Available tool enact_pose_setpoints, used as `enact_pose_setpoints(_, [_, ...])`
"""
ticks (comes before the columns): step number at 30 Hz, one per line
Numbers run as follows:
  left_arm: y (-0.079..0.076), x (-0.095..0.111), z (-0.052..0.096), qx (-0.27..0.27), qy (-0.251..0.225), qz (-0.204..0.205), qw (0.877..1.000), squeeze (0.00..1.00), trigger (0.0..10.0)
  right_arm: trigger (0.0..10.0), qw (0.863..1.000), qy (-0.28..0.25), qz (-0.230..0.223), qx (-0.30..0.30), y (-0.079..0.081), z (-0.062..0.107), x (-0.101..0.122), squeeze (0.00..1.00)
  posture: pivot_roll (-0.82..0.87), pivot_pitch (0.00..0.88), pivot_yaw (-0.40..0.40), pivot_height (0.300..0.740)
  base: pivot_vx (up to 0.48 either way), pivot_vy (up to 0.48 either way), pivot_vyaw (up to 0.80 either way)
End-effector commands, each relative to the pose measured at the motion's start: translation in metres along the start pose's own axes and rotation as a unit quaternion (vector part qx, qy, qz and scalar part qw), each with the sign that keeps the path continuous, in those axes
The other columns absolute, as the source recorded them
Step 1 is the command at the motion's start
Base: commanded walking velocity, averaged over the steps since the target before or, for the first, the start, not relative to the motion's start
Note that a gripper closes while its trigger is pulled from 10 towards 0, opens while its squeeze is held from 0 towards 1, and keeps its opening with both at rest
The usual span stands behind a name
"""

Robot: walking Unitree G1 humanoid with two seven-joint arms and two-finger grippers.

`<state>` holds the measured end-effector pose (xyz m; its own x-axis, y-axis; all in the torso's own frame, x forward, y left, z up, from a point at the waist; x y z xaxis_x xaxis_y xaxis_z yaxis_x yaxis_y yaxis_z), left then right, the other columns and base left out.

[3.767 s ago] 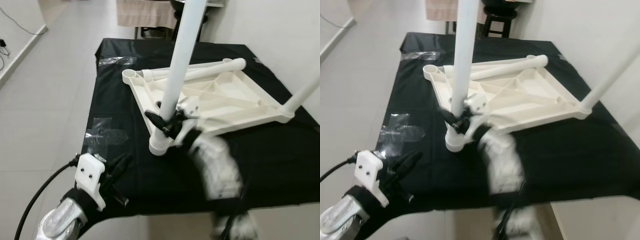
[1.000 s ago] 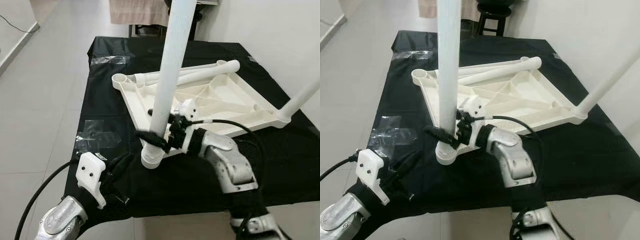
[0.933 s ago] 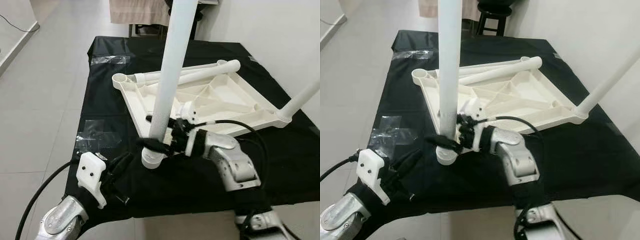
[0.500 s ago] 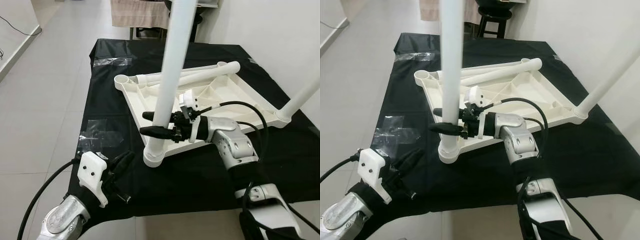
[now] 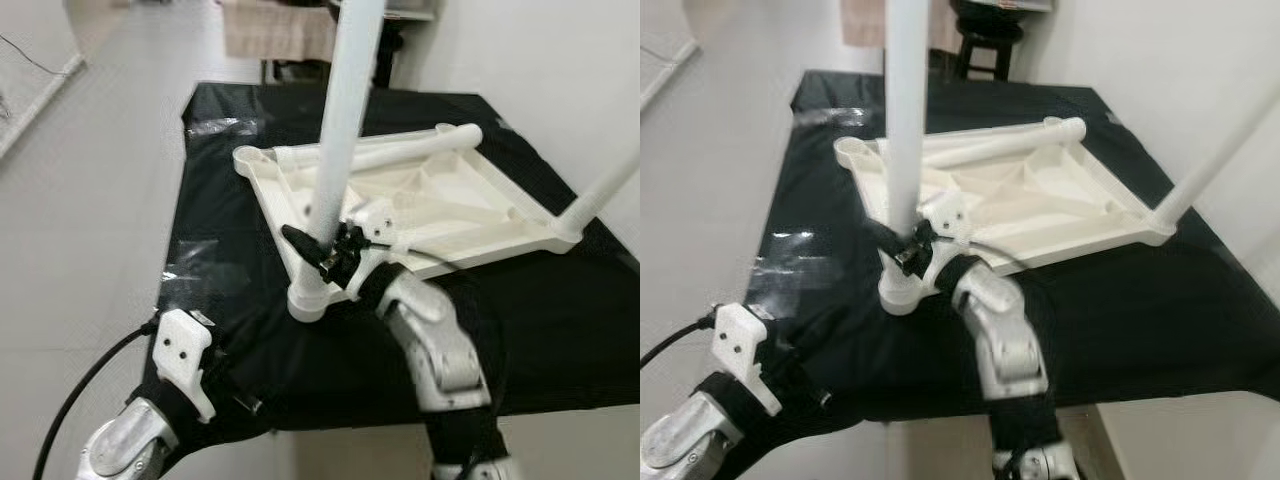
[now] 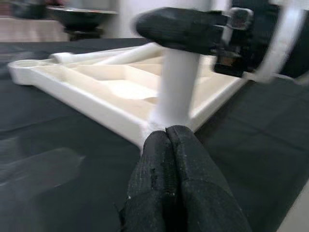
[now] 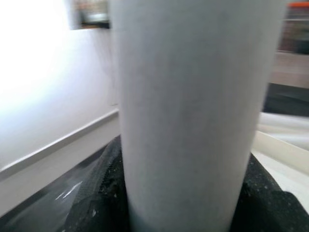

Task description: Building children table

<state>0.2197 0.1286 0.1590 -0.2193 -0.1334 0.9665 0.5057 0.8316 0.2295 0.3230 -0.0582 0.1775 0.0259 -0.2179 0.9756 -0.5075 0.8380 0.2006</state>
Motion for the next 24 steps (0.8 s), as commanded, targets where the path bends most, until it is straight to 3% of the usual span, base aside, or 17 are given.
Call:
enact_pose_setpoints(1, [-0.001, 0.0, 0.001, -0.005, 0.001, 0.004, 1.0, 0.0, 10.0, 0.0, 0.995, 0.085, -0.013, -0.052, -0.017, 0.014, -0.041, 0.0, 0.1, 0.131, -0.088, 0.74, 0.0, 0.0, 0.0])
enact_pose_setpoints(8, [-0.001, 0.0, 0.0, -0.011, 0.001, 0.007, 1.0, 0.0, 10.0, 0.0, 0.997, 0.073, 0.008, -0.007, -0.018, -0.001, -0.03, 0.0, 0.1, 0.125, -0.098, 0.74, 0.0, 0.0, 0.0])
enact_pose_setpoints(9, [0.0, -0.001, 0.0, -0.009, 0.002, 0.006, 1.0, 0.0, 10.0, 10.0, 0.997, 0.072, 0.007, 0.005, -0.019, -0.004, -0.027, 0.0, 0.11, 0.121, -0.101, 0.74, 0.0, 0.0, 0.0])
enact_pose_setpoints(10, [0.0, -0.001, 0.0, -0.009, 0.002, 0.006, 1.0, 0.0, 10.0, 10.0, 0.997, 0.072, 0.007, 0.005, -0.019, -0.004, -0.027, 0.0, 0.11, 0.121, -0.101, 0.74, 0.0, 0.0, 0.0])
enact_pose_setpoints(11, [0.0, -0.001, -0.001, -0.006, 0.002, 0.004, 1.0, 0.0, 10.0, 10.0, 0.997, 0.069, -0.002, 0.039, -0.016, -0.01, -0.022, 1.0, 0.11, 0.116, -0.103, 0.74, 0.0, 0.0, 0.0])
enact_pose_setpoints(12, [0.0, -0.002, -0.001, -0.004, 0.003, 0.003, 1.0, 0.0, 10.0, 10.0, 0.994, 0.055, -0.009, 0.089, -0.01, -0.016, -0.009, 1.0, 0.11, 0.112, -0.102, 0.74, 0.0, 0.0, 0.0])
enact_pose_setpoints(15, [0.0, -0.002, -0.001, -0.004, 0.003, 0.003, 1.0, 0.0, 10.0, 10.0, 0.994, 0.055, -0.009, 0.089, -0.01, -0.016, -0.009, 1.0, 0.11, 0.112, -0.102, 0.74, 0.0, 0.0, 0.0])
enact_pose_setpoints(16, [0.0, -0.002, -0.001, -0.004, 0.003, 0.003, 1.0, 0.0, 10.0, 10.0, 0.991, 0.044, -0.013, 0.124, -0.006, -0.02, 0.001, 1.0, 0.11, 0.112, -0.102, 0.74, 0.0, 0.0, 0.0])
enact_pose_setpoints(18, [0.0, -0.004, -0.002, -0.005, 0.004, 0.004, 1.0, 0.0, 10.0, 10.0, 0.976, 0.046, -0.01, 0.211, 0.0, -0.022, 0.014, 1.0, 0.12, 0.096, -0.106, 0.74, 0.0, 0.0, 0.0])
enact_pose_setpoints(20, [0.0, -0.004, -0.002, -0.006, 0.004, 0.004, 1.0, 0.0, 10.0, 10.0, 0.971, 0.05, -0.005, 0.235, 0.001, -0.021, 0.017, 1.0, 0.12, 0.096, -0.106, 0.74, 0.0, 0.0, 0.0])
enact_pose_setpoints(21, [-0.001, -0.005, -0.003, -0.006, 0.004, 0.004, 1.0, 0.0, 10.0, 10.0, 0.961, 0.054, 0.006, 0.27, 0.002, -0.02, 0.02, 0.94, 0.11, 0.092, -0.105, 0.74, 0.0, 0.0, 0.0])
enact_pose_setpoints(22, [-0.001, -0.005, -0.003, -0.006, 0.004, 0.004, 1.0, 0.0, 10.0, 10.0, 0.956, 0.057, 0.015, 0.289, 0.003, -0.019, 0.022, 0.94, 0.11, 0.092, -0.105, 0.74, 0.0, 0.0, 0.0])
enact_pose_setpoints(23, [-0.001, -0.005, -0.003, -0.006, 0.004, 0.004, 1.0, 0.0, 10.0, 10.0, 0.943, 0.065, 0.021, 0.326, 0.004, -0.021, 0.026, 0.0, 0.11, 0.082, -0.105, 0.74, 0.0, 0.0, 0.0])
enact_pose_setpoints(24, [-0.001, -0.005, -0.004, -0.006, 0.004, 0.004, 1.0, 0.0, 10.0, 10.0, 0.931, 0.076, 0.025, 0.356, 0.003, -0.022, 0.028, 0.0, 0.11, 0.082, -0.105, 0.74, 0.0, 0.0, 0.0])
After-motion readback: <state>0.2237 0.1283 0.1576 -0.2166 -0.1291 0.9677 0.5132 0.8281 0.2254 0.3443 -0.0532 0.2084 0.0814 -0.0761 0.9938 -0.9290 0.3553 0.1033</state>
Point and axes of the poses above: a point about 5 cm out from each wrist's last joint towards the gripper, its own z axis pointing back from the gripper into the wrist, its own x axis along the axis of the wrist's last joint, y = z × x, the point moved 3 cm from there along -z, pointing out of the wrist towards the gripper, and after that the axes turned 11 degrees about -z, right-handed, at the moved point
